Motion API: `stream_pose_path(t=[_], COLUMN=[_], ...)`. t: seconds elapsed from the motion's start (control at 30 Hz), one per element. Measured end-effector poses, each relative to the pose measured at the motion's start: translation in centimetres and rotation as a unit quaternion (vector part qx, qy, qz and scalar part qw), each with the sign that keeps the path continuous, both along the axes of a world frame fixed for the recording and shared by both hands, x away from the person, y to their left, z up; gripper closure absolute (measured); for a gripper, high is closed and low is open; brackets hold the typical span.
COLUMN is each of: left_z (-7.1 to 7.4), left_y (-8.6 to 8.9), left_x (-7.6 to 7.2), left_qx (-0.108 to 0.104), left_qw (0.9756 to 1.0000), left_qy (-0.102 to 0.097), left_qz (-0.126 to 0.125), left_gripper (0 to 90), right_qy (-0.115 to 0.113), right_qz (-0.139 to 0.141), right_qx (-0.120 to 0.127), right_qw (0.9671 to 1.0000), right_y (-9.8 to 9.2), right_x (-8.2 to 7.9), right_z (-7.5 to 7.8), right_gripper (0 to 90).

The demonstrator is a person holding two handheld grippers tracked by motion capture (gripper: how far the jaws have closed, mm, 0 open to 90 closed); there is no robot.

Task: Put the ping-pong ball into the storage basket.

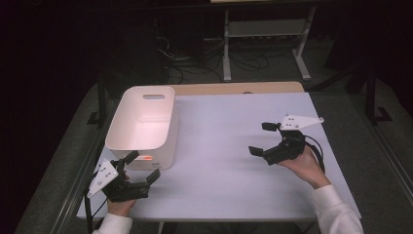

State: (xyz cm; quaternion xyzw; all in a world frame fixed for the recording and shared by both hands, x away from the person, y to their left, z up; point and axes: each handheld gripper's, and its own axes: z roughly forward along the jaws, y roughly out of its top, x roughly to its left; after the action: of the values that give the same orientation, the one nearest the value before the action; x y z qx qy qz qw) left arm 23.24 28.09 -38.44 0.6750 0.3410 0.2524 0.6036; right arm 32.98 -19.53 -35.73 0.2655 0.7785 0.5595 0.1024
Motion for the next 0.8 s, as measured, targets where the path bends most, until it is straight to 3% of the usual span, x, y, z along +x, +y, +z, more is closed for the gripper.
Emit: stream_pose_path(t=[0.8], left_z=[0.0], left_y=[0.0], left_x=[0.0], left_qx=[-0.001], left_qw=[1.0000], left_qy=[-0.002], left_qz=[0.001], left_gripper=[0.4], right_qy=[-0.001], right_qz=[-0.066], right_qx=[0.018], right_qw=[0.9976], right_y=[-4.3], right_x=[-2.7], right_z=[-2.9], right_gripper=[0.0])
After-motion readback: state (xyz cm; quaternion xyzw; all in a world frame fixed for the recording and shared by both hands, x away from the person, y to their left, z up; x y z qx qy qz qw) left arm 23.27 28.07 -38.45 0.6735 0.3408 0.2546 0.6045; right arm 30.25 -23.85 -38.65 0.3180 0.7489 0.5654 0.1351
